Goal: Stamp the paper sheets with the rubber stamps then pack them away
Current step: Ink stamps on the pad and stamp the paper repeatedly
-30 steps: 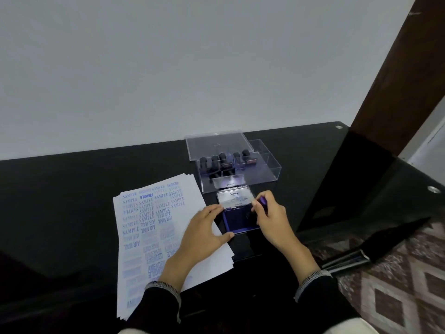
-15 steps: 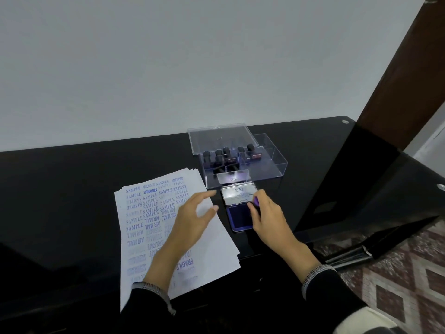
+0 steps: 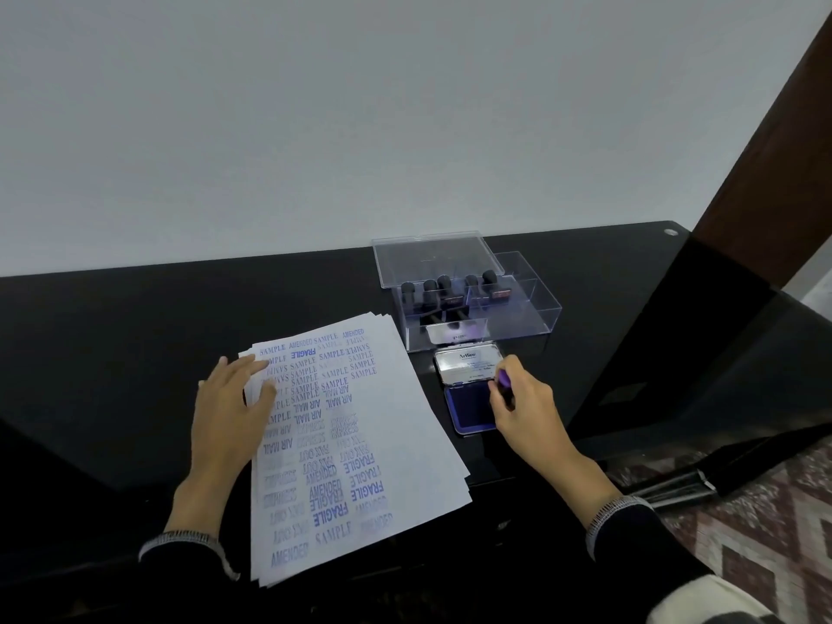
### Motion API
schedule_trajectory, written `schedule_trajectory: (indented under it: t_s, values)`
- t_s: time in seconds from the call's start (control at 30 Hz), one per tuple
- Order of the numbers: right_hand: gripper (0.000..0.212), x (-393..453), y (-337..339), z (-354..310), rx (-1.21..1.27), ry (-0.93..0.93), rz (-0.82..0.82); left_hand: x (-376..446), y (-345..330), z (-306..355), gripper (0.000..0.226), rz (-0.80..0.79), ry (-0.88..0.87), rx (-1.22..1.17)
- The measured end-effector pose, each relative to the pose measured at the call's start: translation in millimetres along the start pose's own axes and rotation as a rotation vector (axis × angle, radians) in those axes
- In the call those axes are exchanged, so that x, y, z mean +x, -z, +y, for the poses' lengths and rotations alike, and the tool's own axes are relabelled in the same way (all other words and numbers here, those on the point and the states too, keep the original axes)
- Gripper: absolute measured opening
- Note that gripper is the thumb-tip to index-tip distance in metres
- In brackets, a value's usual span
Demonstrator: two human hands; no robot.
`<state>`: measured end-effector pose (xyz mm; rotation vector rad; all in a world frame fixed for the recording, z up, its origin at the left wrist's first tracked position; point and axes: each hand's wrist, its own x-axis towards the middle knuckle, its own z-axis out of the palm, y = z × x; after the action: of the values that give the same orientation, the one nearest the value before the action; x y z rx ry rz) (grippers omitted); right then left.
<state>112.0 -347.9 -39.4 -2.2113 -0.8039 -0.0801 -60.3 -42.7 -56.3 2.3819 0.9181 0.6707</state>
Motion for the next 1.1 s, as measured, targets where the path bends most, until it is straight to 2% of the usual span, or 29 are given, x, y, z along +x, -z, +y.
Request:
schedule_trajectory:
  t_s: [0.13,0.27,0.47,0.87,0.97,1.1]
  values:
    - [0.013,-2,-2,0,0.016,-0.008,0.006,-5,-6,-1,0.043,0.006,0.012,0.059]
    - [0.013,1,1,1,0.102,-0.048,-0.001,-4,-6,-4,0.043,0.012,0.054,0.021]
    - [0.017,-3,-2,-3,0.029,-0.004,0.007,-3,-8,-5,0.043,-0.009,0.075,0.052]
    - [0.013,-3,-1,-2,0.083,-0.02,0.001,-2,-11,-10,0.04,-0.017,0.063,0.106]
    - [0.009,3,5,1,0.125,-0.095,-0.022,-2,-11,-9,0.035,0.005,0.054,0.101]
    - [0.009,9,12,2,0.48,-0.35,0.111,-2,-10,-8,0.028,0.032,0.053,0.09]
